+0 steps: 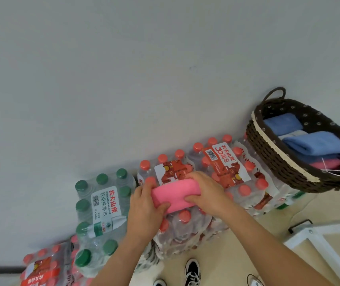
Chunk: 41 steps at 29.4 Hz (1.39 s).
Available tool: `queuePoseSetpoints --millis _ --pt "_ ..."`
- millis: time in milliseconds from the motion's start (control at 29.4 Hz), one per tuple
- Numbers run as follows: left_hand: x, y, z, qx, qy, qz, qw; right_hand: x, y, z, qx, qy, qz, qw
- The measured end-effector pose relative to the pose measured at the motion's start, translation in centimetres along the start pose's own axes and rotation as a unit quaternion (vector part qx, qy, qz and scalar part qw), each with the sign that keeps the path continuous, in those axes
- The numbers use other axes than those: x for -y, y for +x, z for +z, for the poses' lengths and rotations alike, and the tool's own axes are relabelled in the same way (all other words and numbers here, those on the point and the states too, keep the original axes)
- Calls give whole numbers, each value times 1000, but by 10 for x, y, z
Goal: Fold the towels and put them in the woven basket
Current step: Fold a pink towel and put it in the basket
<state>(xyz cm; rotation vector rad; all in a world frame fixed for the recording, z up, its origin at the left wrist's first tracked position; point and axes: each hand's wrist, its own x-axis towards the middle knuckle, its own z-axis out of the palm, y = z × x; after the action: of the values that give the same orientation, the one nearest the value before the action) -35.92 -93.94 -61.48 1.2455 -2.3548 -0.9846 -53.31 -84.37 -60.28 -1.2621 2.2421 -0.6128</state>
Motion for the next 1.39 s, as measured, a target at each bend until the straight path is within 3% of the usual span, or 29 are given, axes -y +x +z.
queuePoseSetpoints --millis 306,510,680,816,952,1089,1225,1395 --pt "7 -23 -8 23 6 32 999 13 -30 7 -23 17 33 999" --pt "5 -24 -32 88 -194 9 977 21 -53 -26 57 158 41 985" --pt "-63 -5 -43 90 -320 33 942 13 -61 -95 -26 379 33 924" --pt "-146 25 -35 102 -318 80 939 -11 -57 -166 -103 425 37 899" --pt "-225 70 13 91 -242 152 954 -62 -40 -239 -204 357 49 910" --pt "-285 123 82 73 -154 174 970 -131 -2 -293 -234 280 66 929" --pt "-318 146 140 96 -12 161 982 -190 31 -309 -199 145 105 963" --pt "-338 151 177 121 181 186 958 -228 56 -308 -113 0 79 990"
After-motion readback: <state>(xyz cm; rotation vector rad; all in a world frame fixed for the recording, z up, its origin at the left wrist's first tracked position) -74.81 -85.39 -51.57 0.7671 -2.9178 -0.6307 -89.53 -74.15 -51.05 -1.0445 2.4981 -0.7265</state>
